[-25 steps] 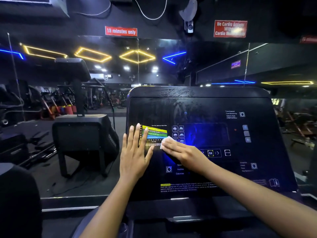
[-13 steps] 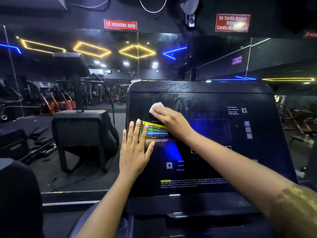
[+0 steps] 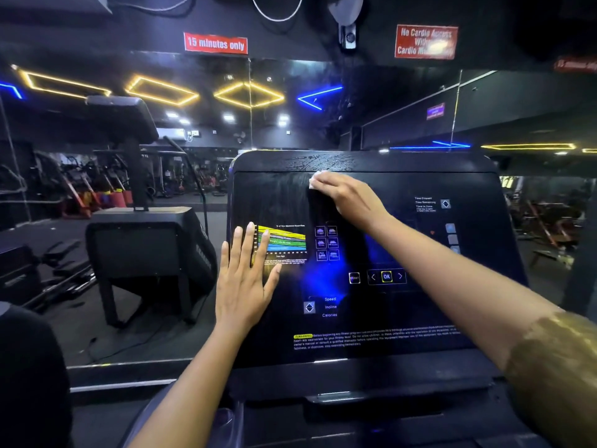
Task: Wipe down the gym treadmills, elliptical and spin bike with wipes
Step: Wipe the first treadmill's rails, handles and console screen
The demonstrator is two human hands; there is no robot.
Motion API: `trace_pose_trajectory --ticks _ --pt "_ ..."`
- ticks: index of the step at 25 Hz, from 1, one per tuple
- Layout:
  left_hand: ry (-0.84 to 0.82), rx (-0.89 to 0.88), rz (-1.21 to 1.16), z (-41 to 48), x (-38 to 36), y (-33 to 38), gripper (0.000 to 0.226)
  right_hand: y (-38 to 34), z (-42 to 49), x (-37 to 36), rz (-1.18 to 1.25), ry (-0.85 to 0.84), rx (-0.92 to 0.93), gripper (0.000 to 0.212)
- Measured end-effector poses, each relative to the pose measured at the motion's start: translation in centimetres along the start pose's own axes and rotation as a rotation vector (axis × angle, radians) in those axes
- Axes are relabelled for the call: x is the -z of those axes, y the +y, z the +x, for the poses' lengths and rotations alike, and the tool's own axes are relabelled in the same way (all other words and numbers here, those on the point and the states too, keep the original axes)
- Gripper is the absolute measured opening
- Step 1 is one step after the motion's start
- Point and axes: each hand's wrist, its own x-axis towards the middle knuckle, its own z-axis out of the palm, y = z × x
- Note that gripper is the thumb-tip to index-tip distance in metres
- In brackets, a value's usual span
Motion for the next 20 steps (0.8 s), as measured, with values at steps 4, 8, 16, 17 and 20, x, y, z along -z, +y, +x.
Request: trace_pose_trajectory --ticks 4,8,16,17,20 --pt "0.007 -0.005 -0.006 0.1 0.0 0.0 0.064 -1.4 -3.5 -0.9 -0.009 0.005 -0.033 0.043" --pt "-0.003 0.002 -0.015 0.1 0.1 0.1 0.065 -6.3 -10.9 -2.0 0.014 -0.009 0.042 0.042" --pt "0.002 -0.019 -0.033 0.0 0.7 0.1 0.061 -7.0 -9.7 0.3 0.177 -0.036 -0.092 0.033" --pt "0.007 -0.026 -0.025 -0.7 0.8 0.3 0.06 -6.4 -7.9 0.4 0.159 -0.006 -0.174 0.033" --pt "0.014 -0.1 -0.01 -3.6 0.5 1.1 0.06 -8.1 -6.3 -0.7 0.112 -0.029 -0.236 0.037"
